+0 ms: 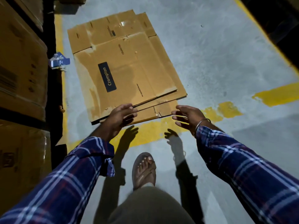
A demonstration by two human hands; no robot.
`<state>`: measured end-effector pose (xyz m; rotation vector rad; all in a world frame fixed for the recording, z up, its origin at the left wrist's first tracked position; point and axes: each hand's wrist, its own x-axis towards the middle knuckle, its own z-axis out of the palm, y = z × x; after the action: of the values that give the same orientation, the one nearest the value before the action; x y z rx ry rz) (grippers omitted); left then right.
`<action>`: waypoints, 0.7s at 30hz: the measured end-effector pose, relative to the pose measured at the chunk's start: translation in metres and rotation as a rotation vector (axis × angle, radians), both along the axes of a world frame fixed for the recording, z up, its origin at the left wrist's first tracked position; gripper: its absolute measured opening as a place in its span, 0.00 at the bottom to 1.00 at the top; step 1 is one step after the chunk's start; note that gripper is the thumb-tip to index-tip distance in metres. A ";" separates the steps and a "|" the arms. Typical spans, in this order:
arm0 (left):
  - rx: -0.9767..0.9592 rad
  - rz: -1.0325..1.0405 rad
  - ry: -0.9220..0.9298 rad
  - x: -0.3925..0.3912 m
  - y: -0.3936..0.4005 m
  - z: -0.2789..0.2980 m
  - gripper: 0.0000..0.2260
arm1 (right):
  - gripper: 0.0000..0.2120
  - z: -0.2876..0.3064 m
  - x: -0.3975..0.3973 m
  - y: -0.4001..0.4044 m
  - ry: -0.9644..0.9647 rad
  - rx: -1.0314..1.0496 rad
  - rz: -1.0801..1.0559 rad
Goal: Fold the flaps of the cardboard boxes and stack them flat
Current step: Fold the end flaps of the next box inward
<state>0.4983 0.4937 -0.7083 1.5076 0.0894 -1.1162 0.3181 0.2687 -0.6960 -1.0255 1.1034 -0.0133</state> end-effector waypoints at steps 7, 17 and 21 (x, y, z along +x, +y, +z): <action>0.068 -0.599 -0.283 -0.027 -0.027 0.129 0.18 | 0.12 0.109 -0.075 0.004 -0.135 -0.149 -0.019; 0.035 -1.274 -0.678 -0.161 -0.106 0.333 0.27 | 0.15 0.279 -0.240 0.018 -0.231 -0.370 -0.150; -0.017 -1.191 -0.774 -0.238 -0.131 0.331 0.29 | 0.14 0.281 -0.301 0.012 -0.159 -0.352 -0.247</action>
<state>0.2603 0.3626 -0.3776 1.8912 -1.5015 -1.2741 0.0167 0.2810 -0.4154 -1.1710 1.0969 -0.4945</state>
